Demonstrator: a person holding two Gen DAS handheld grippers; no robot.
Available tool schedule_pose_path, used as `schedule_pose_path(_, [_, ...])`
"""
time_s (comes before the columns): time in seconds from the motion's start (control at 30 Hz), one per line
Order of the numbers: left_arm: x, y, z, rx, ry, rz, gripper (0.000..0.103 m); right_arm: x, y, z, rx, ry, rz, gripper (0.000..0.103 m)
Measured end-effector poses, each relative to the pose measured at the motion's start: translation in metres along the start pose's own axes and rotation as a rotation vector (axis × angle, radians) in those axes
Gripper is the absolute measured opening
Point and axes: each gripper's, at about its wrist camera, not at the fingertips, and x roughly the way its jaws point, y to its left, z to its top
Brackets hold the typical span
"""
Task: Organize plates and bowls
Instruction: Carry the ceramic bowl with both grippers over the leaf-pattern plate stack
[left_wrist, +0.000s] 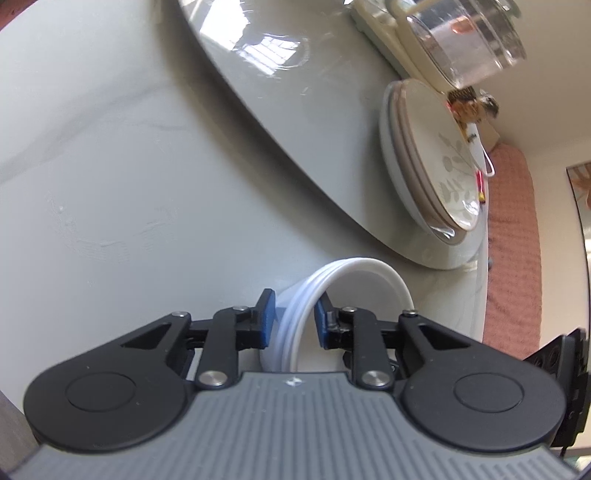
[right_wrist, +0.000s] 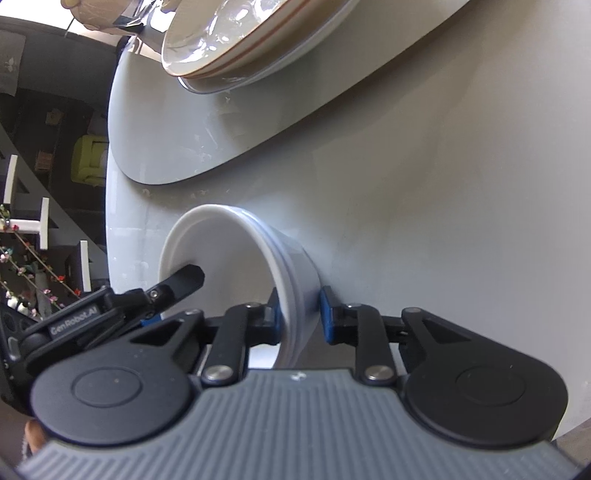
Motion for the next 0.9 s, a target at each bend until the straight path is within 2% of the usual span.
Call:
schedule_pose_path(0.33, [-0.01, -0.038, 0.001, 0.014, -0.017, -0.05, 0.026, -0.036, 0.003, 0.006, -0.029, -0.054, -0.028, 0.023])
schedule_pose_path(0.47, [-0.021, -0.054, 0.006, 0.012, -0.019, -0.071, 0.026, -0.06, 0.014, 0.007, -0.087, -0.119, -0.054, 0.024])
schedule_pose_path(0.73, [-0.044, -0.092, 0.025, 0.05, -0.06, -0.116, 0.026, -0.106, 0.019, 0.017, -0.12, -0.227, -0.03, 0.024])
schedule_pose_path(0.9, [-0.051, -0.111, 0.04, 0.047, -0.092, -0.139, 0.026, -0.123, 0.029, 0.036, -0.132, -0.276, -0.023, 0.024])
